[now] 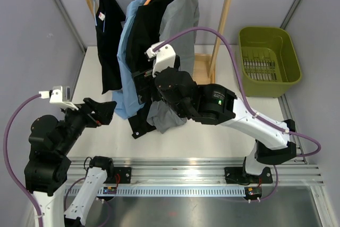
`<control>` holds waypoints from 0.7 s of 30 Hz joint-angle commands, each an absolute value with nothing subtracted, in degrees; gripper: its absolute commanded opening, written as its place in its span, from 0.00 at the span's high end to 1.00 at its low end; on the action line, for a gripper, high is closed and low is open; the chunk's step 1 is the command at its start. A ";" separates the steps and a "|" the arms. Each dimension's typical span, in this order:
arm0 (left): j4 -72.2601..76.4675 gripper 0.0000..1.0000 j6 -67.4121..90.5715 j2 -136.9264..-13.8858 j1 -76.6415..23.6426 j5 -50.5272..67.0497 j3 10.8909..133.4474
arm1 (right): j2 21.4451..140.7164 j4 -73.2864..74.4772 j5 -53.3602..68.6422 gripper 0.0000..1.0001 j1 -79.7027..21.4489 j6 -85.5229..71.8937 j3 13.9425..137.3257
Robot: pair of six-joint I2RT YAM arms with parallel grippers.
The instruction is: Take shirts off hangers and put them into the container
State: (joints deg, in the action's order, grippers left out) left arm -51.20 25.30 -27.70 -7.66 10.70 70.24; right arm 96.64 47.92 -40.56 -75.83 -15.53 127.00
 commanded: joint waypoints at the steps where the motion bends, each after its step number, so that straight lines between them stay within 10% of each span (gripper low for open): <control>1: -47.20 0.01 25.75 -27.16 -7.82 15.03 69.70 | 93.96 46.15 -39.29 0.00 -77.34 -16.26 125.69; 21: -46.76 0.01 26.89 -26.28 -7.82 16.08 68.64 | 106.70 43.61 -57.84 0.01 -74.97 -3.08 144.14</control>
State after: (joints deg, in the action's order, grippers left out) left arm -49.25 26.50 -27.03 -7.66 13.80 68.79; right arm 105.14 46.50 -54.54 -76.03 -7.20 141.27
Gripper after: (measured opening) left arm 0.987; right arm 0.993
